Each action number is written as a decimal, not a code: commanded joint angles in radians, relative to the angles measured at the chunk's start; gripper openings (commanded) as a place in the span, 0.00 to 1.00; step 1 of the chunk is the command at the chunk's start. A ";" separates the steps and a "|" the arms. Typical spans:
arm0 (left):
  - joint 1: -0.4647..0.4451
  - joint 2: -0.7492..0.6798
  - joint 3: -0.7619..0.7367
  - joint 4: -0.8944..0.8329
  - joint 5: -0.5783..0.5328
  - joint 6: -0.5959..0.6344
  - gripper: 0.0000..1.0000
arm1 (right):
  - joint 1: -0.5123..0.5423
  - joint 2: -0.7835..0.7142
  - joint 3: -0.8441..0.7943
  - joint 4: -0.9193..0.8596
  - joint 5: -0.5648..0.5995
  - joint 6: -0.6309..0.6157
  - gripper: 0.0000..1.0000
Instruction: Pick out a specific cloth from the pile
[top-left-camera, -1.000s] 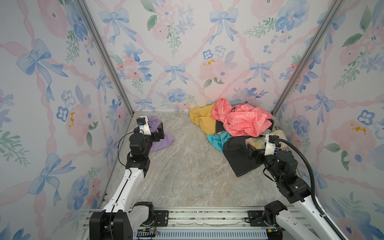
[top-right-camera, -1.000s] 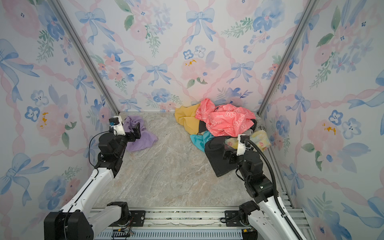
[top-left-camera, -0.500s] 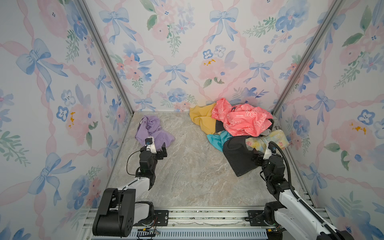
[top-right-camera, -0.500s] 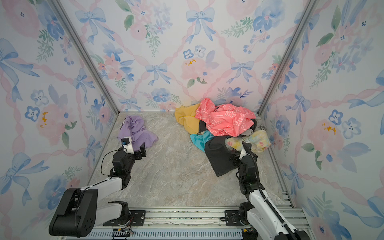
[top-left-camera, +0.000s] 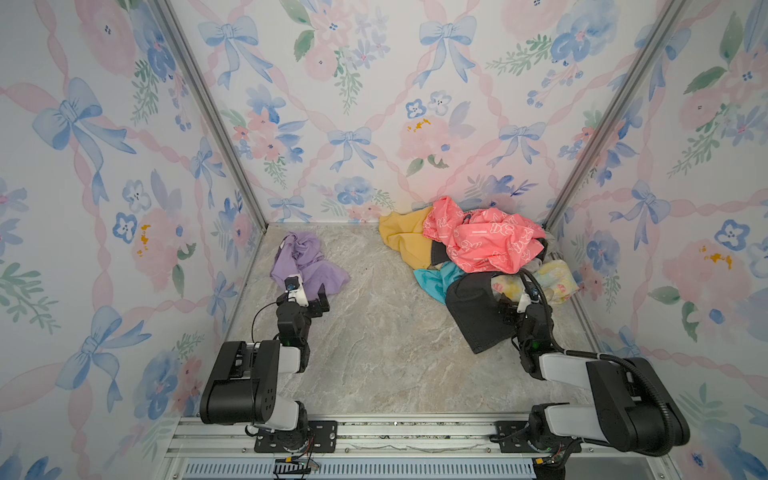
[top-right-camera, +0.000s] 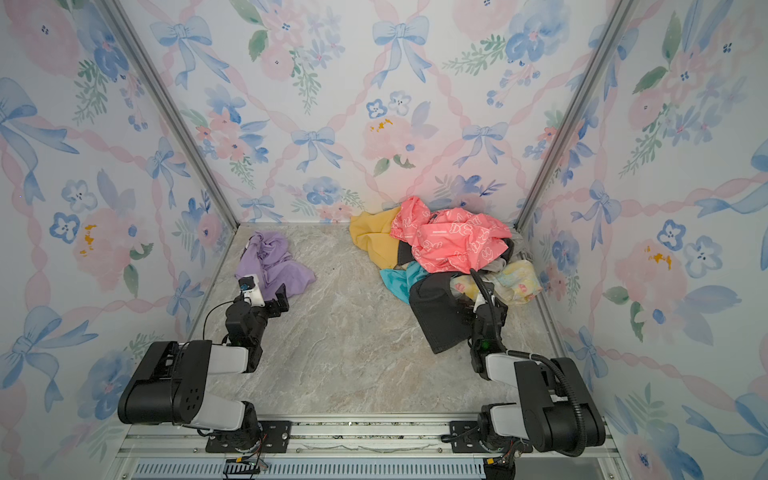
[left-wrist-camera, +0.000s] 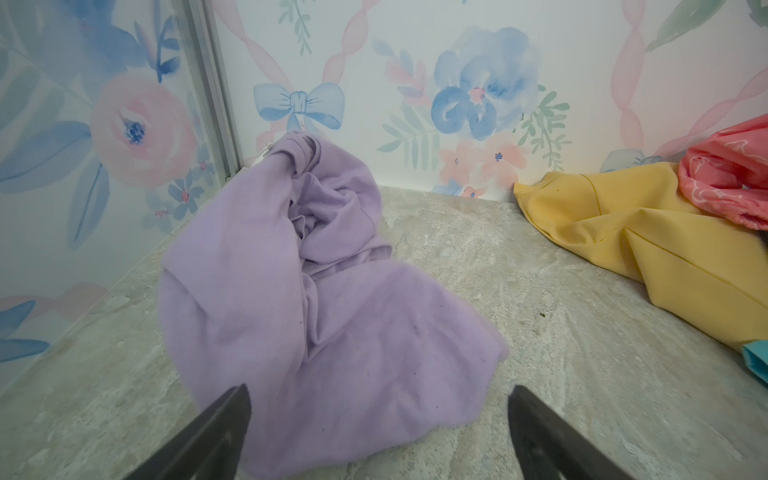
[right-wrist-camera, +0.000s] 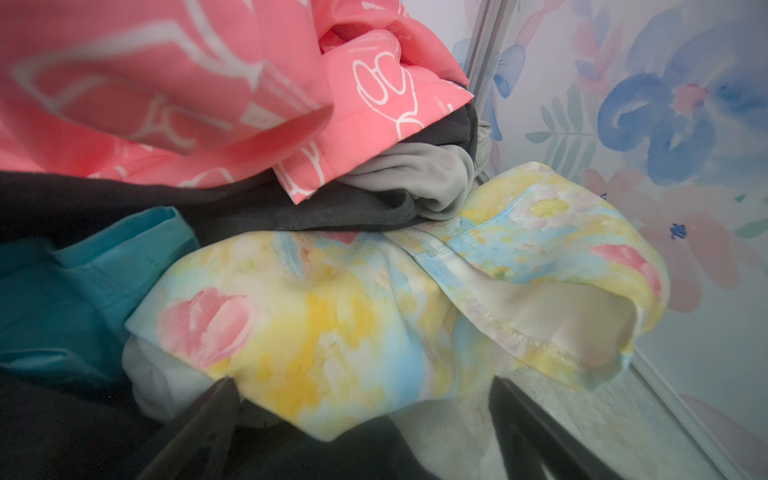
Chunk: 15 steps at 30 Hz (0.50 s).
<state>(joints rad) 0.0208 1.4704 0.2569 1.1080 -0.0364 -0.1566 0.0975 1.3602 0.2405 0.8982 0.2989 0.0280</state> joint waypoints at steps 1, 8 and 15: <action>-0.017 0.011 -0.005 0.069 0.018 0.027 0.98 | 0.002 0.047 0.001 0.160 -0.029 -0.032 0.97; -0.108 0.065 -0.067 0.210 -0.145 0.079 0.98 | 0.016 0.171 -0.006 0.297 -0.037 -0.055 0.97; -0.108 0.077 -0.066 0.226 -0.143 0.081 0.98 | 0.013 0.197 0.128 0.063 -0.062 -0.057 0.97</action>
<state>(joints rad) -0.0845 1.5375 0.1905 1.2964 -0.1581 -0.0959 0.1135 1.5620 0.2806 1.0702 0.2584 -0.0273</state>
